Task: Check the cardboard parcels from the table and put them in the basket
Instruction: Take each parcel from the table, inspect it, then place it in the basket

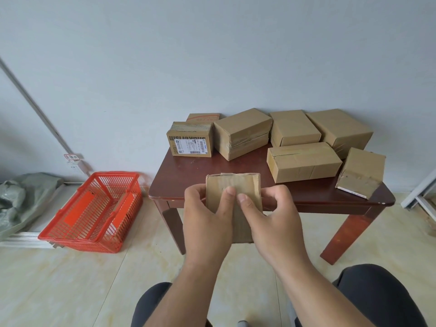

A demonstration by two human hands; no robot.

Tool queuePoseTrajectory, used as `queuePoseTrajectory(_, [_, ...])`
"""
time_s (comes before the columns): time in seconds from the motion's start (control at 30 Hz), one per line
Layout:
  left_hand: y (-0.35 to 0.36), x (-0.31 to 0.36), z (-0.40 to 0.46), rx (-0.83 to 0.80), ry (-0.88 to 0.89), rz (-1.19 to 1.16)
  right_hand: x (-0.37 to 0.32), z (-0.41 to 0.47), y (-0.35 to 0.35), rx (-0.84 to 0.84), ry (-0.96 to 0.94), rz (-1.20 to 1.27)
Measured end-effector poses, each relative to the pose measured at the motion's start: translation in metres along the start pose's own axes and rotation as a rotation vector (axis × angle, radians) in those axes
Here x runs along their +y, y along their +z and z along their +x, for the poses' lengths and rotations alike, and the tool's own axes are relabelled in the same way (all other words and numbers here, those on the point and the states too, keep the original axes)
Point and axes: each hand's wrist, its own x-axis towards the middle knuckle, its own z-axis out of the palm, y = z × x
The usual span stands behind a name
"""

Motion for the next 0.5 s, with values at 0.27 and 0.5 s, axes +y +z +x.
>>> queuePoseTrajectory(0.27, [0.003, -0.003, -0.01, 0.012, 0.063, 0.039, -0.007, 0.003, 0.001, 0.063, 0.091, 0.053])
queuePoseTrajectory(0.5, [-0.001, -0.009, -0.013, -0.001, 0.09, 0.03, 0.001, 0.002, -0.002, 0.03, 0.084, 0.064])
